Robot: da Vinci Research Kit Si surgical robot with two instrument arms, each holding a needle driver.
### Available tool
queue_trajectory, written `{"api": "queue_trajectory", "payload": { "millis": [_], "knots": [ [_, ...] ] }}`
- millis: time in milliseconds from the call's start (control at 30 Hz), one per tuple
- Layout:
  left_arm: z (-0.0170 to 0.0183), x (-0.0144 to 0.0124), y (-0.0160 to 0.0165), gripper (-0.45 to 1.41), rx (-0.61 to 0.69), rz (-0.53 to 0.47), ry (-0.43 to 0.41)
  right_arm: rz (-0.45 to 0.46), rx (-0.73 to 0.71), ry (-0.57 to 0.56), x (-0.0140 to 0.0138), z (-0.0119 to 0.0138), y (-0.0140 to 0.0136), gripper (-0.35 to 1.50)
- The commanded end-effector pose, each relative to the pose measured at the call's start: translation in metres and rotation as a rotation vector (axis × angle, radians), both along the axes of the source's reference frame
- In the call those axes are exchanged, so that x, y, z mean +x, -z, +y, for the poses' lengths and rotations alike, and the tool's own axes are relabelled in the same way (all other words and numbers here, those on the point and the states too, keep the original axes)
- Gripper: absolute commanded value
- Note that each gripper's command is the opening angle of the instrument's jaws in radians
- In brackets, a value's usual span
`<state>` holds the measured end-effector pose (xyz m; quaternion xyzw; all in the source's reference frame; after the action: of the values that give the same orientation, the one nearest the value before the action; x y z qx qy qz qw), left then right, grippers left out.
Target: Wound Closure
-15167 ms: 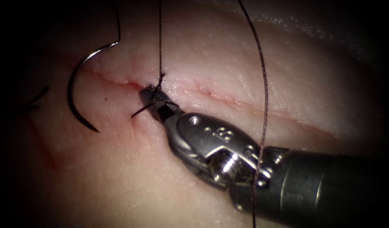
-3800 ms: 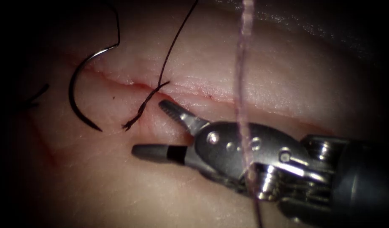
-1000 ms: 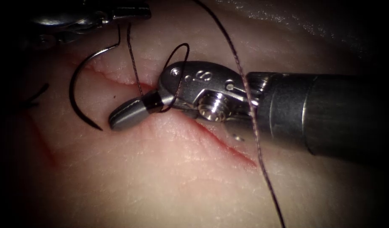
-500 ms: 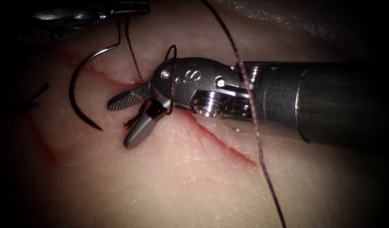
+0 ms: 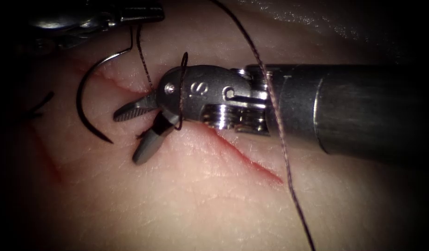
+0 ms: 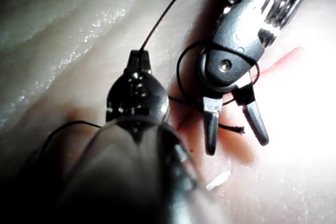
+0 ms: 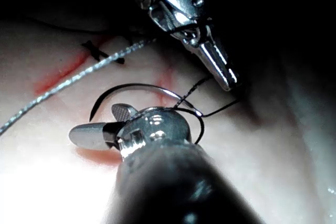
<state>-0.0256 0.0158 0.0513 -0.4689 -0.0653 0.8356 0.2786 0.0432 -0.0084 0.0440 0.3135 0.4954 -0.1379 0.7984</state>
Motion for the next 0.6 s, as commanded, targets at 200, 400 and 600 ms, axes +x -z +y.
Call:
{"api": "queue_trajectory", "payload": {
  "millis": [200,400,600],
  "knots": [
    [-0.0004,-0.0004,-0.0001,-0.45,0.005,-0.003,-0.003,0.013,0.004,0.023,0.0,0.0,-0.0002,-0.35],
    [-0.0011,-0.0002,0.0018,-0.45,0.008,-0.005,-0.013,0.006,-0.02,-0.026,-0.0009,0.0015,-0.0004,-0.35],
    [-0.0022,0.0,0.0048,-0.45,-0.036,-0.022,-0.044,0.102,0.024,-0.133,-0.0027,0.0033,-0.0013,-0.35]
  ]
}}
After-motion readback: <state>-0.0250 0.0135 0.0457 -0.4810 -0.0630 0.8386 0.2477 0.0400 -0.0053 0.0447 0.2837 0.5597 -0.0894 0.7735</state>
